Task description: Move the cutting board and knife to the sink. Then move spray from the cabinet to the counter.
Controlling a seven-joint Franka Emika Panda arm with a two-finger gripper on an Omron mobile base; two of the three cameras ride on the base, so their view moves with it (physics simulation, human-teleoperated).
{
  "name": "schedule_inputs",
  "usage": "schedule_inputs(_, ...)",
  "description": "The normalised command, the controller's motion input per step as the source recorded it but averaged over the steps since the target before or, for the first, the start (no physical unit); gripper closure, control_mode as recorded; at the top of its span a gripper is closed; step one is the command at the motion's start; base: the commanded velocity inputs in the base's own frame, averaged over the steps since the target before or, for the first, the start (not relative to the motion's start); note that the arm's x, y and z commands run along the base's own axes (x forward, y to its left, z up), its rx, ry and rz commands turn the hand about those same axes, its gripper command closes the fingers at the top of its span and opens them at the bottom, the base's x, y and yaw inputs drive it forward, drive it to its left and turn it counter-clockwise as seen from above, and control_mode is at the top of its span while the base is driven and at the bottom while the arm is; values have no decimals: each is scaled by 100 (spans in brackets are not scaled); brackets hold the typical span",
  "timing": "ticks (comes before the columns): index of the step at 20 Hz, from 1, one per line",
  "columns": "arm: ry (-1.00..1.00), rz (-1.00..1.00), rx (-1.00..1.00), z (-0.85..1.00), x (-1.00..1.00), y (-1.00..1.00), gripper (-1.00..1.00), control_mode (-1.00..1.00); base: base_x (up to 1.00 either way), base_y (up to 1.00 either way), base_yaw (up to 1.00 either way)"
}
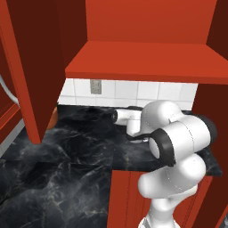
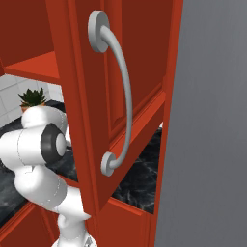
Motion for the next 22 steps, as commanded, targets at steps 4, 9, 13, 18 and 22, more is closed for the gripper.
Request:
schedule_inputs(4, -42, -9, 4, -72, -20, 5, 100, -100, 0, 0, 0)
schedule_inputs(9, -41, -10, 5, -70, -30, 3, 100, -100, 0, 0, 0)
schedule_inputs(13, -36, -10, 5, -74, -25, 3, 100, -100, 0, 0, 0)
schedule_inputs(18, -33, -11, 4, -78, -23, 4, 100, -100, 0, 0, 0)
schedule_inputs(22, -27, -12, 1, -82, -18, 13, 100, -100, 0, 0, 0)
